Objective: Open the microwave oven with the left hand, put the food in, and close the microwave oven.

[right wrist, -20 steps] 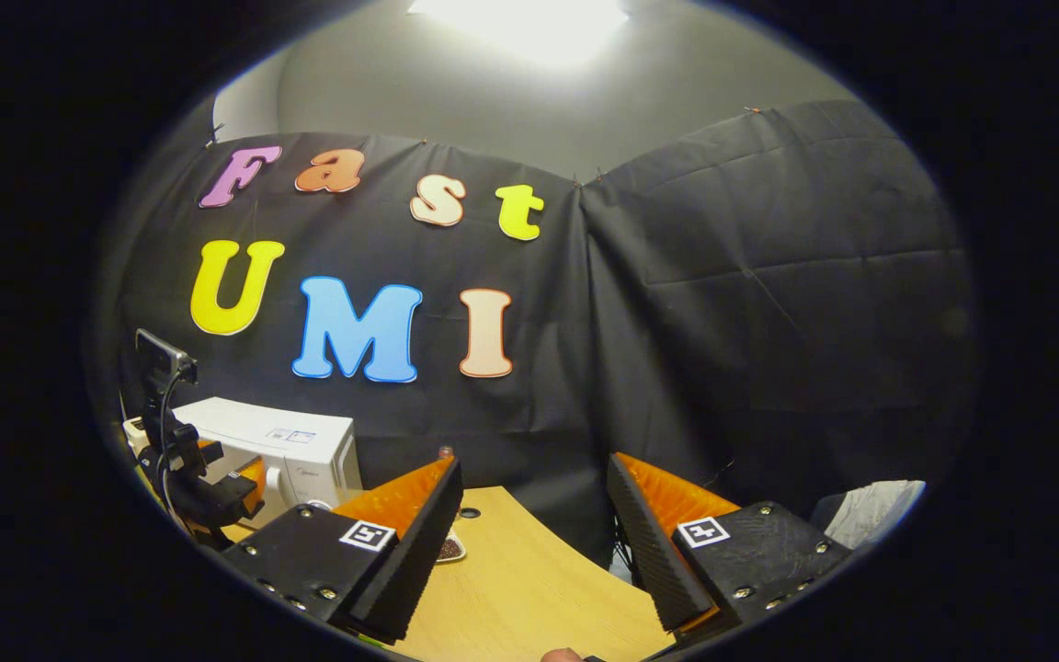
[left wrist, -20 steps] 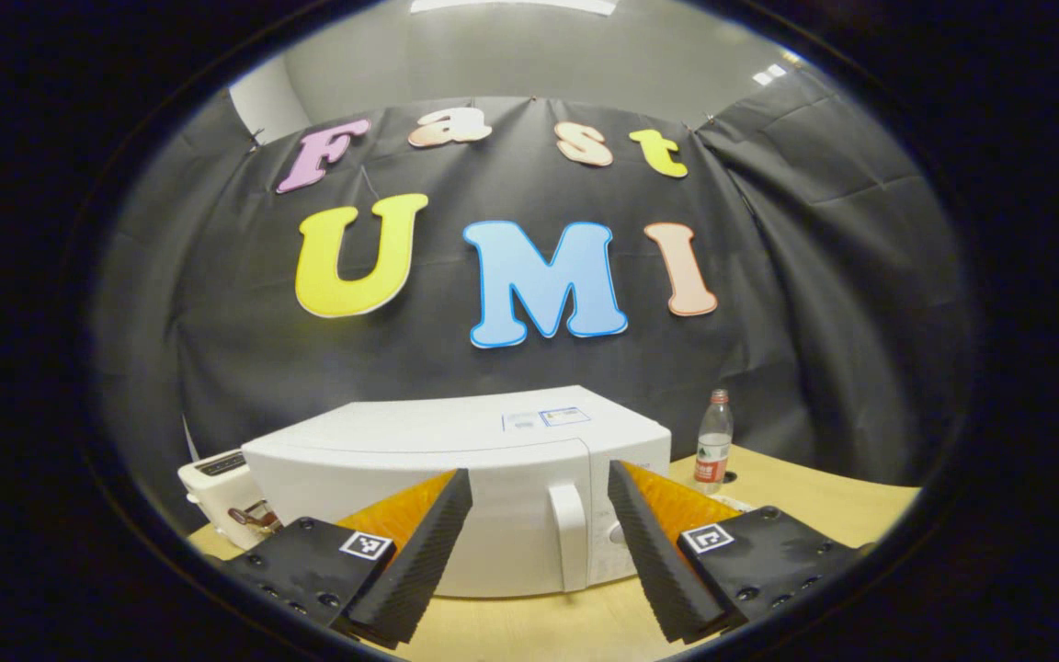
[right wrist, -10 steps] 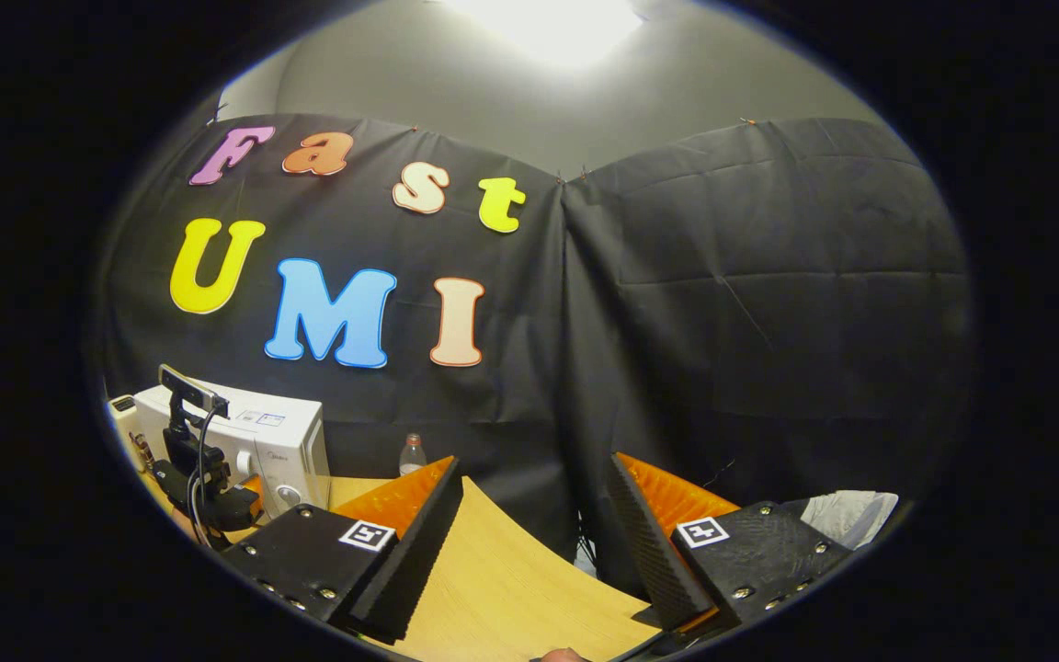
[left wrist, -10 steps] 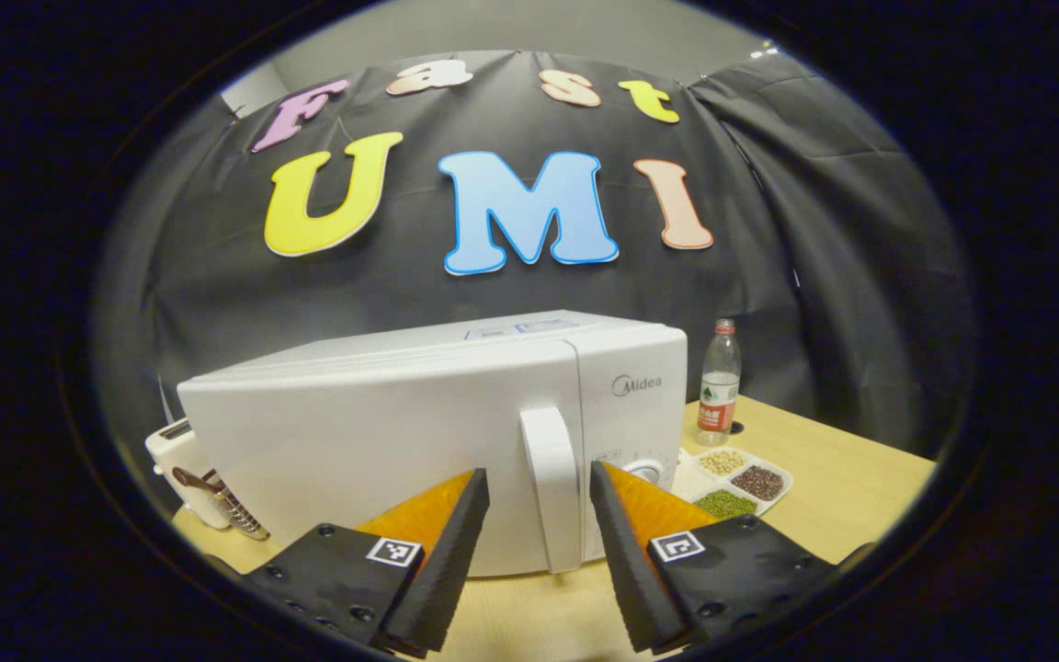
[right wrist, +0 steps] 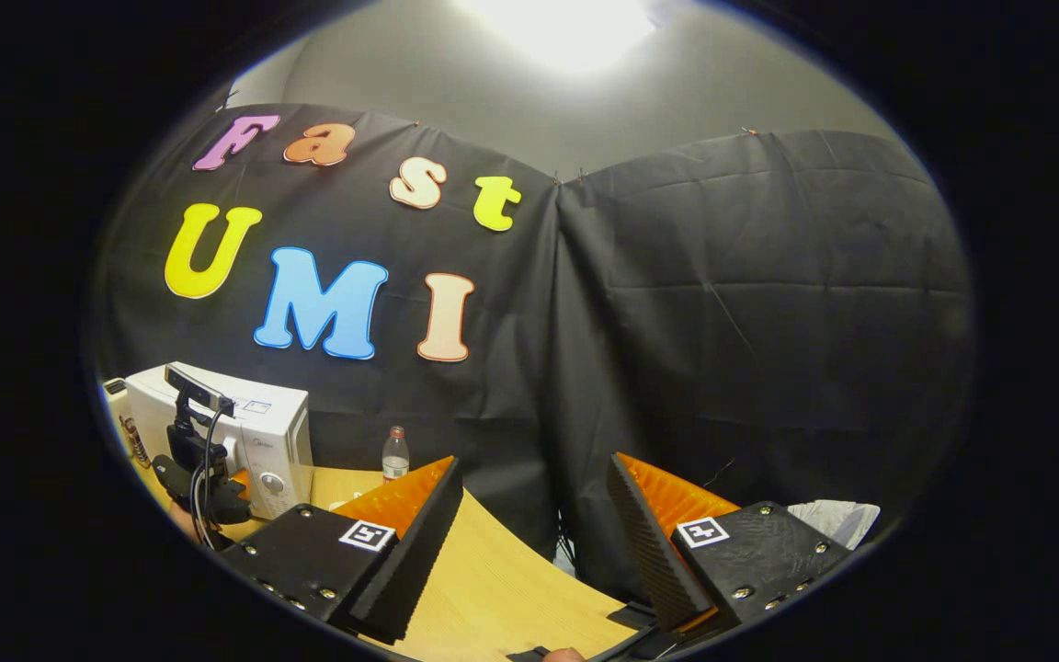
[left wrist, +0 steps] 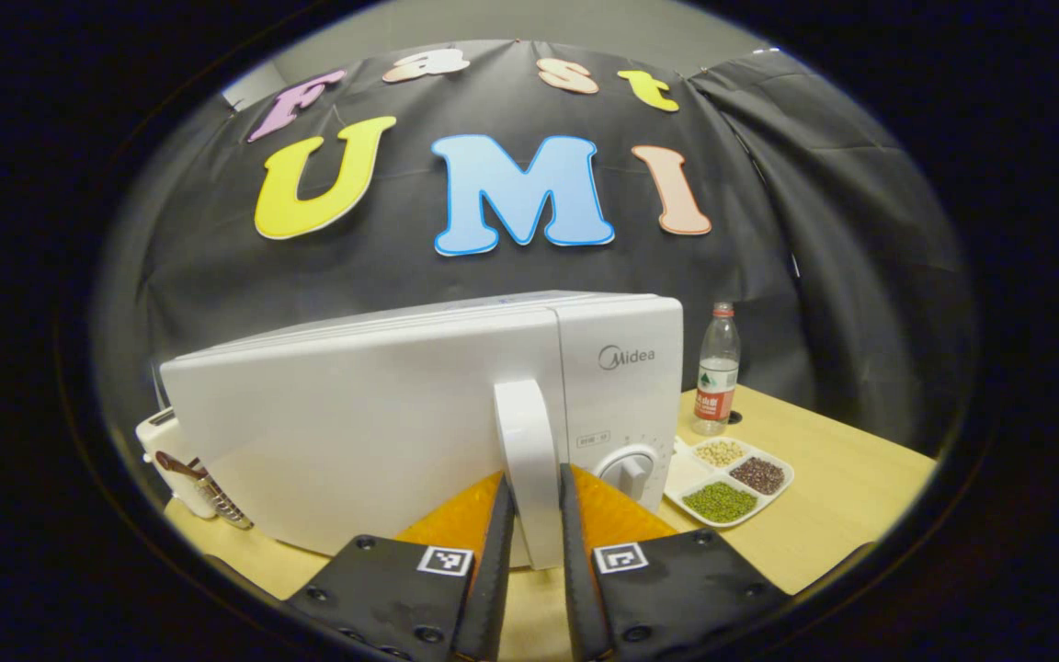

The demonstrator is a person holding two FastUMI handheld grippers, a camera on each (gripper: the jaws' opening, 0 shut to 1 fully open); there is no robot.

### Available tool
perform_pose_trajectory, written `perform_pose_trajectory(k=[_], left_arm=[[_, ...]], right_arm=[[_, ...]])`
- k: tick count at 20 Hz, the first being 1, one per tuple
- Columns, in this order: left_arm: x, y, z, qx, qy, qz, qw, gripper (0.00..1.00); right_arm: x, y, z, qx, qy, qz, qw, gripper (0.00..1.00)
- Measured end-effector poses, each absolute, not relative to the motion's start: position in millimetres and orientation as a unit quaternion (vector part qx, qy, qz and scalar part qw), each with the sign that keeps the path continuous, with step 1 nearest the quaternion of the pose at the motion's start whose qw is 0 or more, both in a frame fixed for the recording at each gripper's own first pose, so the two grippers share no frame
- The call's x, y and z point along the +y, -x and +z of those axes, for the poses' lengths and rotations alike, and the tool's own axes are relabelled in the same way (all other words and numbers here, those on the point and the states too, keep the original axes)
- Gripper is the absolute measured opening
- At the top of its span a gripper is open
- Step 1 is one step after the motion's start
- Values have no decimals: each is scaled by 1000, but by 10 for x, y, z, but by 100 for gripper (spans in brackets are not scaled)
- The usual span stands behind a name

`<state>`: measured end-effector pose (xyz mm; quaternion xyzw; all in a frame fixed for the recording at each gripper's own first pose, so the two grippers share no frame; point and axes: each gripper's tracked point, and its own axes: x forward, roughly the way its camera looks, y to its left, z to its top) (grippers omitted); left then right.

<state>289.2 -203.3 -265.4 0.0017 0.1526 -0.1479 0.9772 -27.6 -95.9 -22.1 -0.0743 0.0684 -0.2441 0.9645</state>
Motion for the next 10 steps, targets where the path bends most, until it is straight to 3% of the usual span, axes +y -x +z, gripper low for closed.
perform_pose_trajectory(k=[5,10], left_arm=[[-2015,-2871,-2662,166,-4,-140,976,18],[-1979,-2653,-2703,212,11,-139,967,12]], right_arm=[[-989,314,-214,67,74,-239,966,95],[-1002,292,-230,65,64,-219,971,95]])
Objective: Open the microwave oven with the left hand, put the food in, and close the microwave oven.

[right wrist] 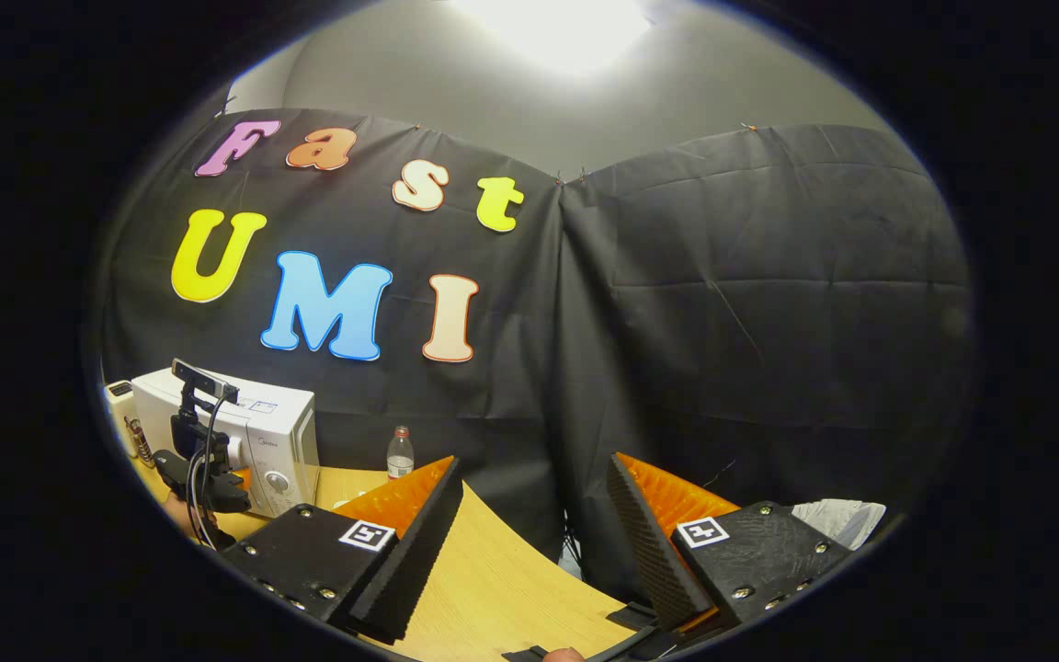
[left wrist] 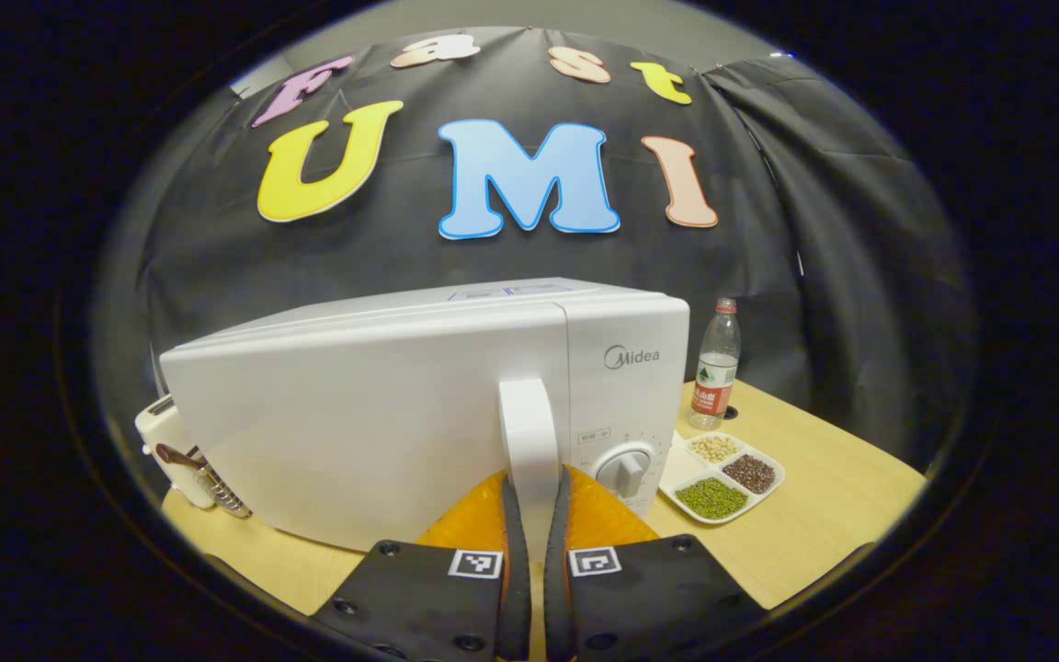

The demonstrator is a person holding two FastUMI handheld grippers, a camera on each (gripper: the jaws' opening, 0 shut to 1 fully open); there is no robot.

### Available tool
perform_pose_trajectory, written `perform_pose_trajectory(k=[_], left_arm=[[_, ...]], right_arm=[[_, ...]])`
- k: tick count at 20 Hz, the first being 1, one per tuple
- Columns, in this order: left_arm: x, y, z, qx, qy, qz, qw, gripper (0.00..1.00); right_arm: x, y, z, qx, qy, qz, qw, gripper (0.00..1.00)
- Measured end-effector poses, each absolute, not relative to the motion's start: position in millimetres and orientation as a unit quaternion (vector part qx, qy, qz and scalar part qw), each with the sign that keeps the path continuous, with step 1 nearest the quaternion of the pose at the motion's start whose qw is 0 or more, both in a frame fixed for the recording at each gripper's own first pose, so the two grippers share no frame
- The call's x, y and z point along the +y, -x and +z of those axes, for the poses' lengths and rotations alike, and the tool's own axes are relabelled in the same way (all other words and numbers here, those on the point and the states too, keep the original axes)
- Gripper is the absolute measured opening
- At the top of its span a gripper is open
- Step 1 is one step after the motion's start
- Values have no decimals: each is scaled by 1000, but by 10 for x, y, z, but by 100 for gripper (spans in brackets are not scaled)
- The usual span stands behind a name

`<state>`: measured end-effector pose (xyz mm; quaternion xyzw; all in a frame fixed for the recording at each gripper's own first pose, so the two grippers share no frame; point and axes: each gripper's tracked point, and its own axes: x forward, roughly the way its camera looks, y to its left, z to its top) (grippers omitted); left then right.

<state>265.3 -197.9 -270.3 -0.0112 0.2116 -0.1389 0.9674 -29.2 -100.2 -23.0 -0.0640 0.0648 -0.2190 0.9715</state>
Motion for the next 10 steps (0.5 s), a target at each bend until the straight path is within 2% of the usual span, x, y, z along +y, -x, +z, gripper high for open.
perform_pose_trajectory(k=[2,4,5,6,7,10], left_arm=[[-1910,-2468,-2545,171,1,-138,976,11],[-1851,-2324,-2567,175,1,-144,974,11],[-1826,-2252,-2578,184,6,-145,972,11],[-1782,-2206,-2564,185,5,-145,972,14],[-1749,-2141,-2568,190,2,-141,972,11],[-1620,-1923,-2530,196,8,-119,973,11]], right_arm=[[-994,272,-168,56,52,-206,976,96],[-935,209,-126,45,44,-181,981,95],[-932,182,-126,42,46,-172,983,92],[-937,168,-105,37,45,-163,985,96],[-923,159,-93,33,40,-152,987,96],[-905,165,-167,33,27,-118,992,95]])
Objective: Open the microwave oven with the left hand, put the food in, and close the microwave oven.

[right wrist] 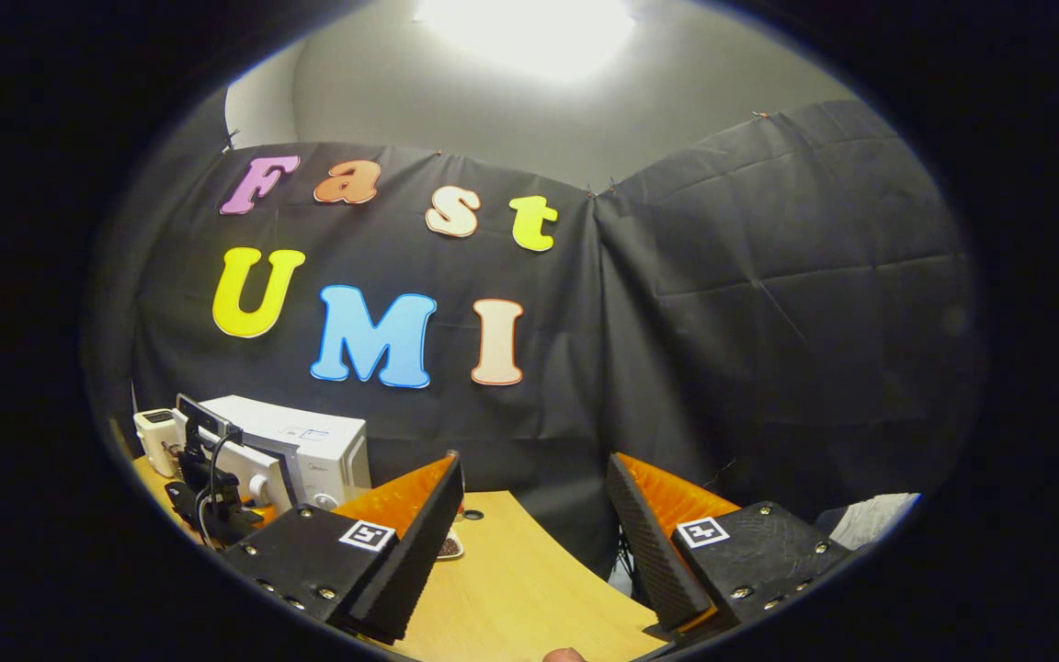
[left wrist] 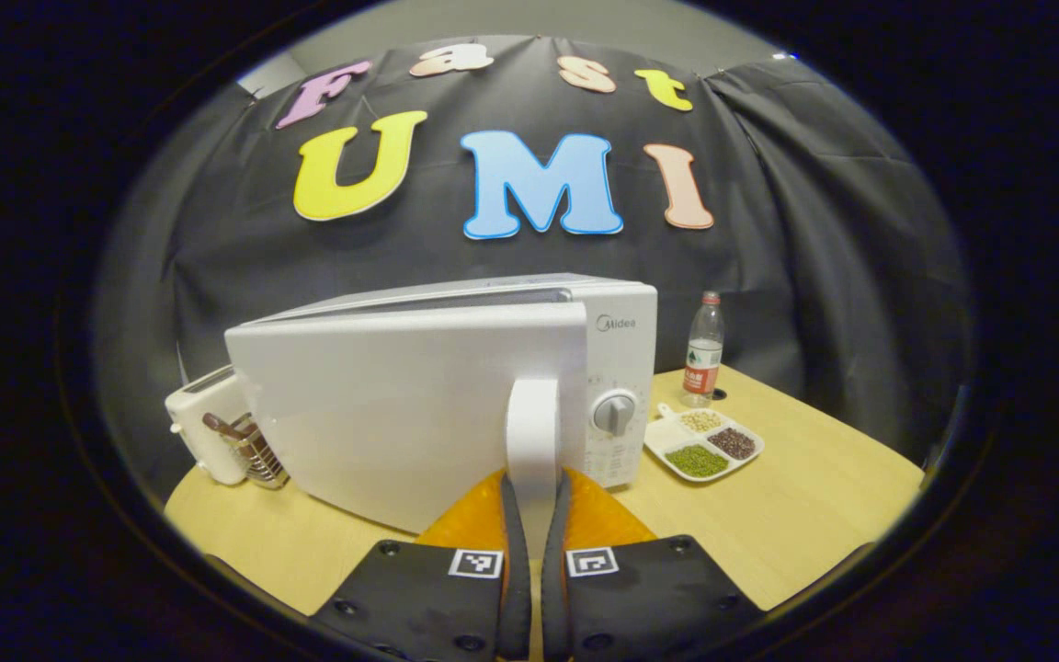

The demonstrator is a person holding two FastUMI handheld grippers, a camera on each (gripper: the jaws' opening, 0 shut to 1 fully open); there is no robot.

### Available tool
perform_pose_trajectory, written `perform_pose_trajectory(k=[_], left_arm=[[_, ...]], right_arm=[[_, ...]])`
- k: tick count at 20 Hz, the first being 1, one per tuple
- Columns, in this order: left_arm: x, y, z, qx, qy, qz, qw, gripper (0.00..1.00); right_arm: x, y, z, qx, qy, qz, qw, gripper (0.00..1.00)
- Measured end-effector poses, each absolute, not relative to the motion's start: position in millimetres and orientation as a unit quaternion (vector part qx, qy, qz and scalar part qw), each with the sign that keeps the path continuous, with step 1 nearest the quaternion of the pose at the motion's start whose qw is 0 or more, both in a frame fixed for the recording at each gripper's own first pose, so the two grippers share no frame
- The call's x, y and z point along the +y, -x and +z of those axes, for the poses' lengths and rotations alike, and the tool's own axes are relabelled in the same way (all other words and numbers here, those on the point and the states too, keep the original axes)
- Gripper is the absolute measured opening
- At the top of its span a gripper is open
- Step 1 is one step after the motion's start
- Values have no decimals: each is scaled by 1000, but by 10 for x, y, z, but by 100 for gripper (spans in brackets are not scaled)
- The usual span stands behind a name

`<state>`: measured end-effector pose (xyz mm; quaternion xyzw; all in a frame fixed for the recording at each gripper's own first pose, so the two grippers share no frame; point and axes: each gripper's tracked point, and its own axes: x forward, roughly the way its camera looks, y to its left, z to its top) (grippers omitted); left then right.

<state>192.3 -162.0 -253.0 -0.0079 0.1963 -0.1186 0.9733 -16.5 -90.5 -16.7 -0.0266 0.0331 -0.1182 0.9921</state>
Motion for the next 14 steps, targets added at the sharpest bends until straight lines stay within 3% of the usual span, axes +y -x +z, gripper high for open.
perform_pose_trajectory(k=[14], left_arm=[[-560,-885,-2480,231,-14,5,973,11]], right_arm=[[-794,364,-275,29,-13,34,999,95]])
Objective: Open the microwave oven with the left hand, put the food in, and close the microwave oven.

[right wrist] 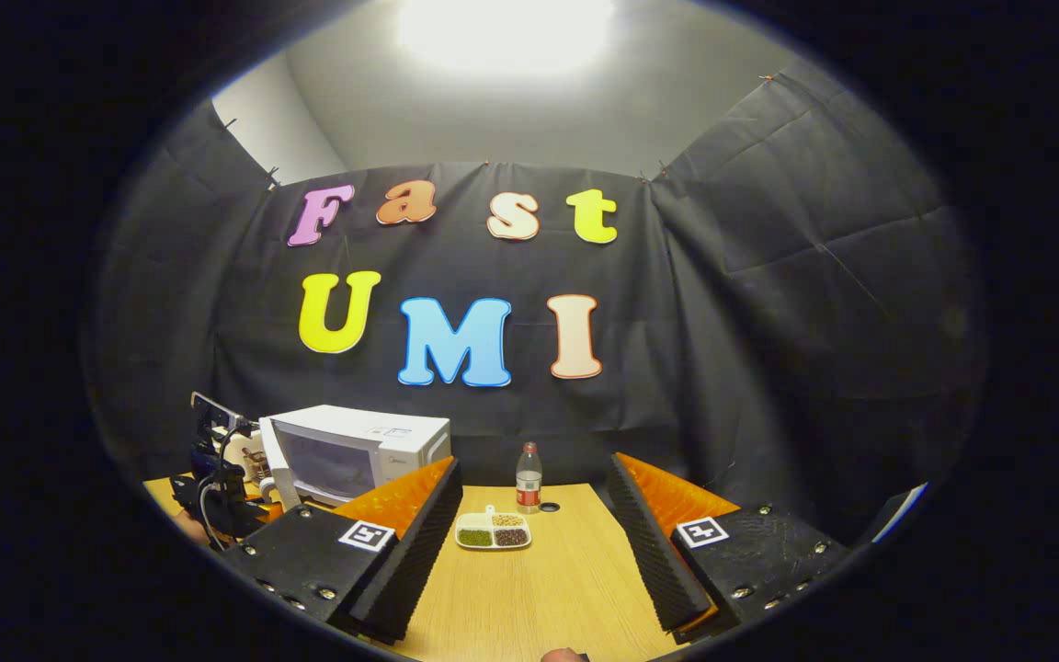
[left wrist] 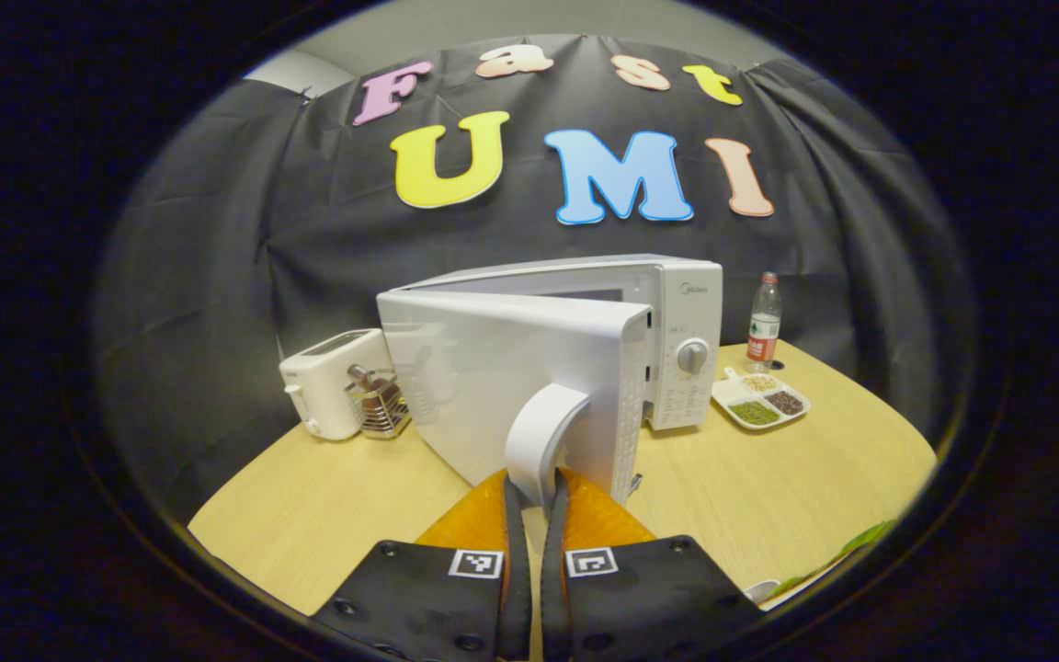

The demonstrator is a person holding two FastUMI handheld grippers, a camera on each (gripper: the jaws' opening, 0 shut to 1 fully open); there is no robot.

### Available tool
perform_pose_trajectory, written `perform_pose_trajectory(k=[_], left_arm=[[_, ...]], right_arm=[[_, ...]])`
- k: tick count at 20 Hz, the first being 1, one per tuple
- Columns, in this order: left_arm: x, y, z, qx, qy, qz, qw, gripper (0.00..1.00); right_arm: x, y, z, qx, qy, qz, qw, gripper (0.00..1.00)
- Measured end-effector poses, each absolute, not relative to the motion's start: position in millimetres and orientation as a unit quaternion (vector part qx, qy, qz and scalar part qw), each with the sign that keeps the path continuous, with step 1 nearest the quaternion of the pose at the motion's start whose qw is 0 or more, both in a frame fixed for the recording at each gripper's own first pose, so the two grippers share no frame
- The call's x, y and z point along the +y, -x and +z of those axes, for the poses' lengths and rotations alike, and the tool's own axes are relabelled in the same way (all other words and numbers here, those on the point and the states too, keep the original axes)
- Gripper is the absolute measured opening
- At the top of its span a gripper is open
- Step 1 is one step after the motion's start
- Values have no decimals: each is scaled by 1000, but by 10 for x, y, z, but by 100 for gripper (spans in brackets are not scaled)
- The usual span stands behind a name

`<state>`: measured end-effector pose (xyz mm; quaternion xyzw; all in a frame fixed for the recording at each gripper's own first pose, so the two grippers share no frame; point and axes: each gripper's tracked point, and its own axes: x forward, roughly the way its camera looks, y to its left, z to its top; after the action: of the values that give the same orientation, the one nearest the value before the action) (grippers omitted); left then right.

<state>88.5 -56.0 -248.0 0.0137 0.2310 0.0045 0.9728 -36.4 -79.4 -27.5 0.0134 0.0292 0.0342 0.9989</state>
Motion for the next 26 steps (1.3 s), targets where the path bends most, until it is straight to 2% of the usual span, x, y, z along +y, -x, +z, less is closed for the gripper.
perform_pose_trajectory(k=[5,12,14,16,20,21,22,23,24,26], left_arm=[[-209,-666,-2482,235,-8,14,972,11],[476,-404,-2523,234,3,-8,972,11],[731,-365,-2541,233,4,-11,973,14],[989,-340,-2568,230,11,-11,973,11],[1245,-302,-2589,225,16,-38,974,11],[1303,-302,-2589,223,17,-44,974,14],[1356,-307,-2589,221,19,-49,974,11],[1396,-301,-2602,218,20,-54,974,14],[1440,-304,-2610,217,20,-60,974,11],[1541,-306,-2614,218,29,-75,973,12]], right_arm=[[-446,388,-223,26,-24,61,998,95],[379,494,-134,27,-23,77,996,95],[606,544,-102,24,-17,76,997,95],[829,595,-29,11,-3,75,997,96],[1257,675,-16,7,5,82,997,95],[1344,689,-6,8,2,81,997,95],[1433,701,5,8,-1,79,997,95],[1516,717,11,8,-2,78,997,95],[1589,731,6,9,0,77,997,95],[1725,739,-15,11,3,75,997,95]])
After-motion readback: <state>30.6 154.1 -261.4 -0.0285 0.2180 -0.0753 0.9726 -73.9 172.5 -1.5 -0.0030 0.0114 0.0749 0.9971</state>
